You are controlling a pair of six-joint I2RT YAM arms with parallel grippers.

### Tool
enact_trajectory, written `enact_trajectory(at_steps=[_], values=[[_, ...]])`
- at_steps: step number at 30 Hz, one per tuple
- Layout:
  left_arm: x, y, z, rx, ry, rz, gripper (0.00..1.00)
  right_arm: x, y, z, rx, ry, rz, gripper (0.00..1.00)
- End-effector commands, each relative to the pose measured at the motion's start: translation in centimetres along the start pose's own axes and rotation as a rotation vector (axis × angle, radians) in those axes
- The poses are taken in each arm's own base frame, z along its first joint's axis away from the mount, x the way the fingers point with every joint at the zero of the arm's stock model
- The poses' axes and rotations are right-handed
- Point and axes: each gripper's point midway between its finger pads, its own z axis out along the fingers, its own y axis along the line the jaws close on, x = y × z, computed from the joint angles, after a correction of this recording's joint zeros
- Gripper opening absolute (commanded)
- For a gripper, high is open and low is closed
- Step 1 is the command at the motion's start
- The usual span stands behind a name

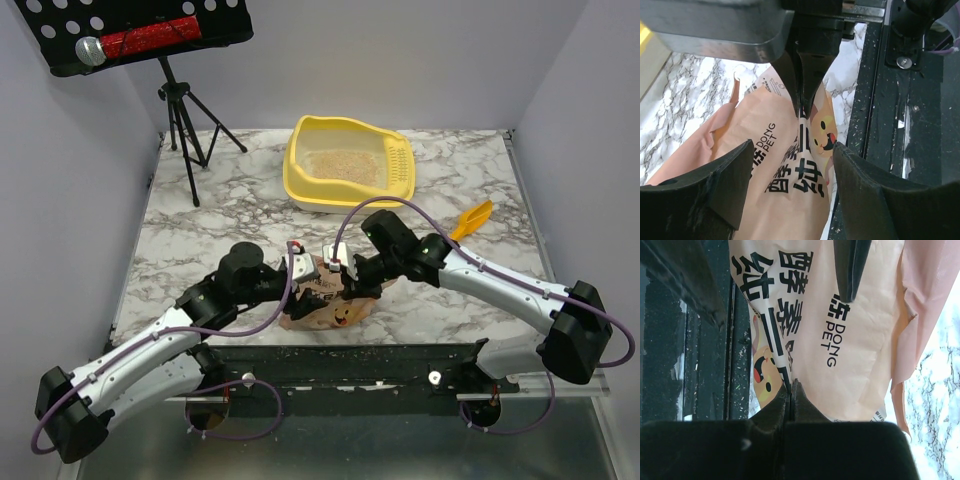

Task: Fill the litter box with clean litter

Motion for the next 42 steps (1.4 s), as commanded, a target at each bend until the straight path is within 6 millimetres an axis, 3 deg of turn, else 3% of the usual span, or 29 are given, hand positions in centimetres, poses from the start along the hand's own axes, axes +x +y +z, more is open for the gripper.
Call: enact_trajectory(at_steps=[1,9,12,14,16,18,21,25,28,35,39,42], values=[[0.4,0.7,1.2,-0.021,0.007,0.069,0.73,0.6,-0.1,-0.6,0.015,0.005,0.022,0.00],[3.3,0.7,2.3,-0.013,0.121,0.042,0.75,0.2,-0.2,-1.1,0.037,-0.006,0.010,0.00],[4.2,0.8,2.6,-0.007,0.163,0.031,0.68,-0.1,-0.3,-1.4,0.047,-0.018,0.002,0.01],[5.0,0.9,2.9,-0.003,0.200,0.017,0.55,-0.2,-0.3,-1.6,0.057,-0.022,-0.002,0.01],[5.6,1.3,3.2,-0.017,0.235,0.003,0.20,-0.4,-0.4,-1.8,0.070,-0.034,-0.010,0.00],[5.8,1.7,3.3,-0.025,0.263,0.008,0.00,-0.9,-0.6,-2.1,0.090,-0.055,-0.020,0.00],[5.1,3.0,2.9,-0.091,0.270,0.066,0.00,-1.4,-1.3,-2.5,0.134,-0.077,-0.025,0.00],[2.7,5.7,1.8,-0.228,0.233,0.198,0.00,-1.5,-3.4,-3.1,0.218,-0.087,-0.002,0.00],[1.0,6.8,2.1,-0.223,0.241,0.336,0.00,-2.2,-5.0,-4.2,0.258,-0.126,0.007,0.01],[-5.4,9.8,3.0,-0.172,0.088,0.459,0.00,-3.2,-8.9,-7.0,0.418,-0.122,0.023,0.01],[-4.9,11.6,2.8,-0.173,0.037,0.434,0.00,-3.3,-11.2,-8.6,0.546,-0.088,0.044,0.00],[-3.4,11.9,3.2,-0.158,0.014,0.409,0.00,-4.0,-11.1,-8.5,0.529,-0.114,0.037,0.00]])
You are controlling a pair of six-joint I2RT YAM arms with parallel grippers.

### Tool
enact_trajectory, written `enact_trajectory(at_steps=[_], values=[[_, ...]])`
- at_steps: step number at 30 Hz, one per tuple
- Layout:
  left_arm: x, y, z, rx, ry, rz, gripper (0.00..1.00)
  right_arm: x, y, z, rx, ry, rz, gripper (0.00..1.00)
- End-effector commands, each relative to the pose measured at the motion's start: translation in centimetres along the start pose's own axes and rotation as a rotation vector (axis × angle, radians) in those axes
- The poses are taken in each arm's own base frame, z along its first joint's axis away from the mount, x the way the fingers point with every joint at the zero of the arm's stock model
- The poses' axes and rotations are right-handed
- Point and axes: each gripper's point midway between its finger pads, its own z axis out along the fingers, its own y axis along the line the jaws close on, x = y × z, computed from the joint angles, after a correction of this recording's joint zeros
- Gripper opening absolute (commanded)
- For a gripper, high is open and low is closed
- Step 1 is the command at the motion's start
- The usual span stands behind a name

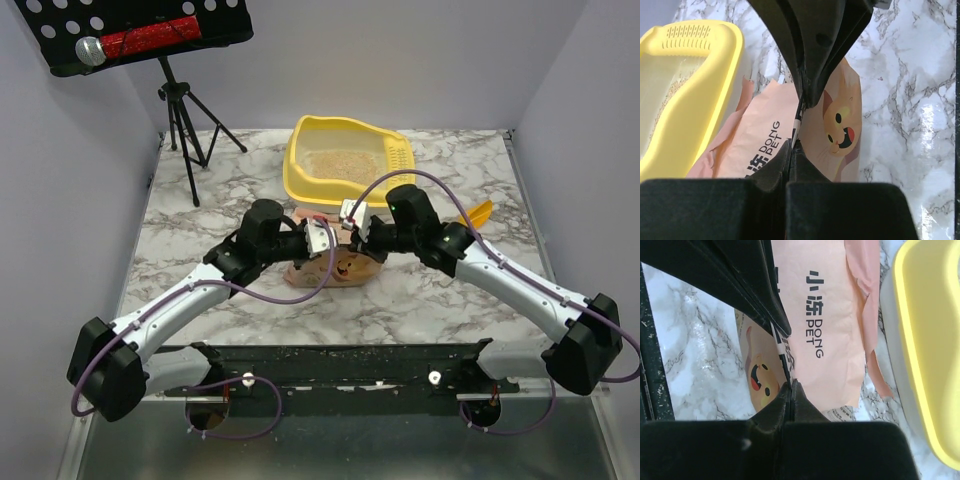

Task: Fill the litter box with clean litter

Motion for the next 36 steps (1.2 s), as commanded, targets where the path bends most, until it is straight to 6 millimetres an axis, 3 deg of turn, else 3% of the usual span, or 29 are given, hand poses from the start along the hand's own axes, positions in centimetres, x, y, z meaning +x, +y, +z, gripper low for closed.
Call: enact_trajectory(at_steps=[1,3,5,7,9,13,18,36], values=[[1.4,2.9,-0.3,-0.088,-0.048,0.049,0.00,-1.6,-3.1,-1.4,0.122,-0.024,0.012,0.00],[3.3,2.4,0.2,-0.083,-0.019,0.040,0.00,-1.0,-2.5,-0.6,0.090,-0.014,0.031,0.03],[4.7,2.1,0.7,-0.083,-0.002,0.033,0.00,-0.4,-1.7,0.2,0.039,-0.011,0.024,0.23],[5.4,1.8,1.1,-0.070,0.011,0.026,0.00,0.0,-2.3,0.2,0.069,-0.004,0.014,0.34],[5.8,1.7,1.3,-0.062,0.020,0.016,0.00,0.1,-3.5,-0.9,0.135,0.008,-0.014,0.46],[6.2,1.8,1.3,-0.071,0.036,0.022,0.00,-0.9,-4.8,-4.3,0.233,-0.024,-0.113,0.55],[5.1,2.4,0.6,-0.103,0.015,0.040,0.00,-0.1,-3.9,-5.8,0.192,-0.035,-0.218,0.58],[4.2,2.6,-0.1,-0.133,-0.007,0.056,0.00,2.4,-1.4,-2.0,-0.083,0.017,-0.238,0.57]])
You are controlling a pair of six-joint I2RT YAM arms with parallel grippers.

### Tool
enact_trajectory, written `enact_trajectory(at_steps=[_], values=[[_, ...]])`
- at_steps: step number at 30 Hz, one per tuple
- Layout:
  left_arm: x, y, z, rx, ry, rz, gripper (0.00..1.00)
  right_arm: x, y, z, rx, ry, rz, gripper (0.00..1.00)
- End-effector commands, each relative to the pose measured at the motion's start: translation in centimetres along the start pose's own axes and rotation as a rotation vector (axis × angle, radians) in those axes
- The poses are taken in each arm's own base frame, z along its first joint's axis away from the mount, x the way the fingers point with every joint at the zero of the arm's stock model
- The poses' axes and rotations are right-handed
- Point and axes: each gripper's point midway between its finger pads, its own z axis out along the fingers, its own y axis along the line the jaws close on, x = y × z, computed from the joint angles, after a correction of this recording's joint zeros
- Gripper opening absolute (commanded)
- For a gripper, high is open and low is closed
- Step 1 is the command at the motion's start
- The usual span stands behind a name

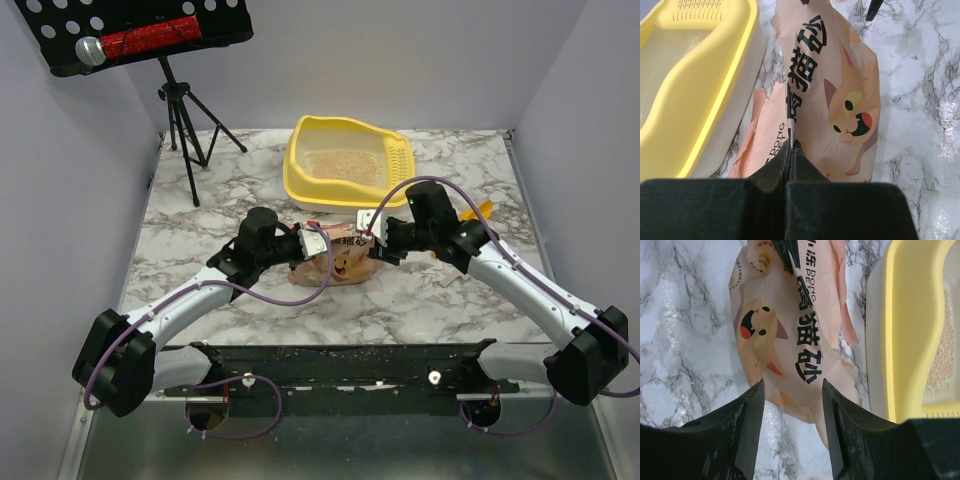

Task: Fill the litter box with clean litter

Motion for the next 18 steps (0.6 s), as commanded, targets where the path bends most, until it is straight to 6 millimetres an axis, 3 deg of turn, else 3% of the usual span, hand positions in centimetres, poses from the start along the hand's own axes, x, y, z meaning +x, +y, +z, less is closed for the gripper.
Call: enact_trajectory(at_steps=[1,6,12,18], values=[[-0.7,1.1,-0.7,-0.054,-0.015,0.042,0.00,0.0,0.0,0.9,-0.042,-0.010,-0.022,0.56],[-1.0,0.9,-0.9,-0.053,-0.024,0.045,0.00,0.2,-1.1,1.7,-0.026,-0.007,-0.029,0.56],[-1.1,0.6,-0.8,-0.040,-0.021,0.044,0.00,-0.2,-2.3,1.2,0.019,-0.004,-0.054,0.55],[-0.9,0.6,-0.5,-0.029,-0.015,0.037,0.00,-0.8,-2.6,1.4,0.010,-0.028,-0.060,0.56]])
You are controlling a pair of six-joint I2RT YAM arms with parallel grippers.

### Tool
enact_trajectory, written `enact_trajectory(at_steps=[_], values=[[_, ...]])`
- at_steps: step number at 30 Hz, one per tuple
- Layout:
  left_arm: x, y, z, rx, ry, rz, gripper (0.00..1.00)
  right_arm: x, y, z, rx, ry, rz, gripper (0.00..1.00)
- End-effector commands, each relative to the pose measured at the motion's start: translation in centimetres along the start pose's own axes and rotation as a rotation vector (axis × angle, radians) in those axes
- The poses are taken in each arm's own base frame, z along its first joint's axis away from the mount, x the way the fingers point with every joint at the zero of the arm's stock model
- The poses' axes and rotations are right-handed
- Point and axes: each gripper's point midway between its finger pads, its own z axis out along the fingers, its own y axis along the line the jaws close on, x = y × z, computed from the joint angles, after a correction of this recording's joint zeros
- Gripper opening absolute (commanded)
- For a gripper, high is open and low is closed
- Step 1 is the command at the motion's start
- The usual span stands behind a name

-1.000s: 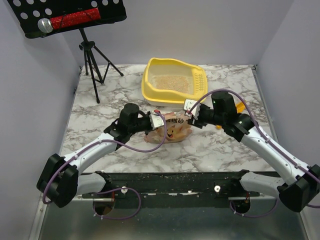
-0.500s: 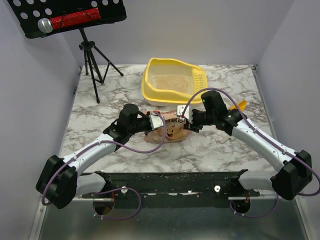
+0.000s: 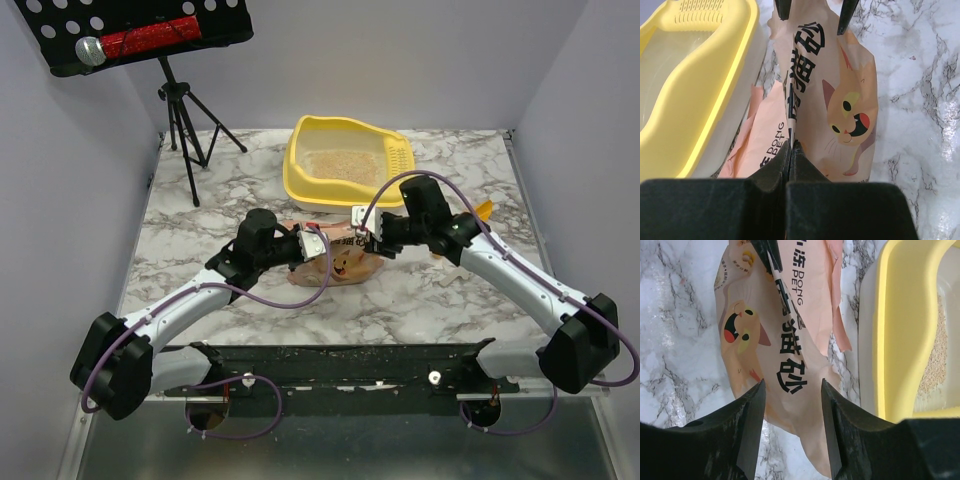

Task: Fill the litter box with clean litter

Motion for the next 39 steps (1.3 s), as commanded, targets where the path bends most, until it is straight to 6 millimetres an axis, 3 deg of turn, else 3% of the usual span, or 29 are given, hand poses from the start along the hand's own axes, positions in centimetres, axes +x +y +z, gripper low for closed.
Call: enact_trajectory(at_steps=[1,12,18,25,28,30,36,39], values=[[-0.6,0.8,-0.3,-0.024,-0.008,0.030,0.00,-1.0,-1.4,0.2,0.016,-0.034,-0.030,0.56],[-1.1,0.5,-0.5,-0.027,-0.015,0.046,0.00,0.9,-2.0,2.0,-0.018,-0.020,0.010,0.56],[-1.3,0.7,-0.9,-0.044,-0.018,0.067,0.00,3.5,0.4,2.0,-0.119,0.025,0.103,0.54],[-1.5,1.0,-1.2,-0.073,-0.025,0.085,0.00,4.8,3.6,2.6,-0.261,0.022,0.219,0.49],[-1.4,1.2,-1.4,-0.089,-0.023,0.090,0.00,5.1,4.4,2.8,-0.292,0.022,0.241,0.36],[-1.3,1.3,-1.5,-0.098,-0.023,0.095,0.00,5.4,4.1,2.9,-0.280,0.044,0.246,0.00],[-0.9,2.0,-2.7,-0.153,0.017,0.144,0.00,6.6,2.3,1.5,-0.156,0.139,0.241,0.00],[-2.5,1.5,-3.1,-0.116,-0.025,0.142,0.01,5.0,1.5,0.1,-0.102,0.099,0.213,0.00]])
